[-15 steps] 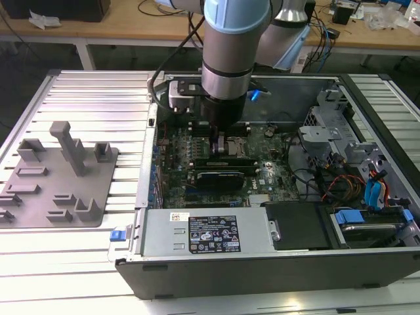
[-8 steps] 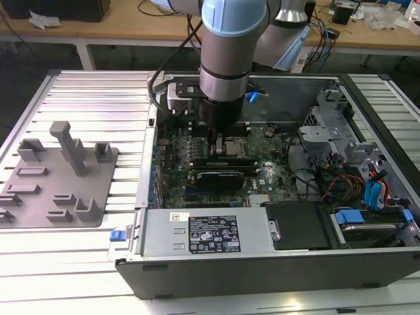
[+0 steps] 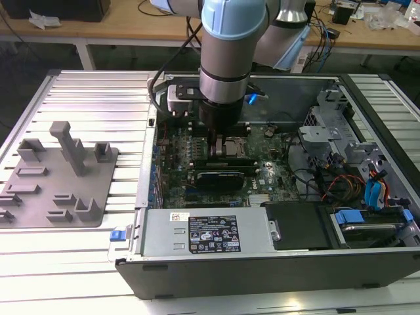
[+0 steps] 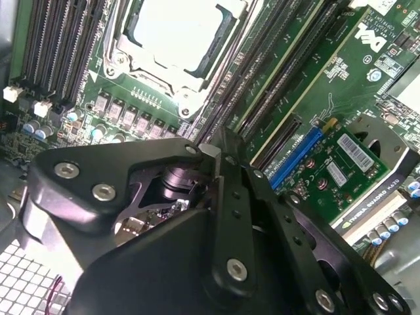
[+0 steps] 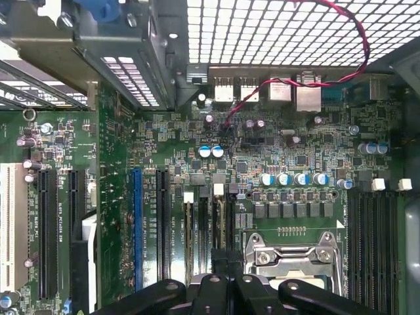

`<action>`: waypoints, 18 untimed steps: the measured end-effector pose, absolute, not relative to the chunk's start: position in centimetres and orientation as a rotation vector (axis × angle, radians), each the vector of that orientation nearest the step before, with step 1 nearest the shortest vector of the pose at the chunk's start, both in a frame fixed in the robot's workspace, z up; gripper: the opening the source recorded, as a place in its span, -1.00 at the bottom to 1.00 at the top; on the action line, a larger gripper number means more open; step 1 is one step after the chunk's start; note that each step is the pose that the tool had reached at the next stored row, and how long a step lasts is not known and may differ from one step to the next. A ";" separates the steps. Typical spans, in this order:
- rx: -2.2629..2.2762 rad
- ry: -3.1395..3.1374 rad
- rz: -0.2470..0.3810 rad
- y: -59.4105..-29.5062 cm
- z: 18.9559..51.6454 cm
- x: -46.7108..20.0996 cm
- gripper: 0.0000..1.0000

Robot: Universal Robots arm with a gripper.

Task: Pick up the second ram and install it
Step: 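Press down the second ram until it locks into place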

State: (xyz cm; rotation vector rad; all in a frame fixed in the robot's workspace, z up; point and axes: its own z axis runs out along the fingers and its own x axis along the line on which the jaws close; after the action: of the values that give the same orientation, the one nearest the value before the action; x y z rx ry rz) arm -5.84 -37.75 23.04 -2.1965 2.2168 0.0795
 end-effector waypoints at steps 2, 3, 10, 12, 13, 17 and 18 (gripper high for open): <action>-2.197 2.217 0.079 -37.8 23.0 -5.8 -0.84; -2.197 2.217 0.079 -37.8 22.9 -5.8 -0.84; -2.196 2.217 0.080 -37.7 24.4 -5.8 -0.84; -2.196 2.217 0.080 -37.8 24.4 -5.8 -0.84; -2.197 2.217 0.079 -37.8 24.4 -5.5 -0.84; -2.197 2.217 0.079 -37.8 24.4 -3.0 -0.84; -2.197 2.217 0.080 -37.8 24.4 -2.4 -0.84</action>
State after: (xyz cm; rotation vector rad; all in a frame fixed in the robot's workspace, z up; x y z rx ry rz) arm -2.38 -37.76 24.40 -2.1966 2.2167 0.0795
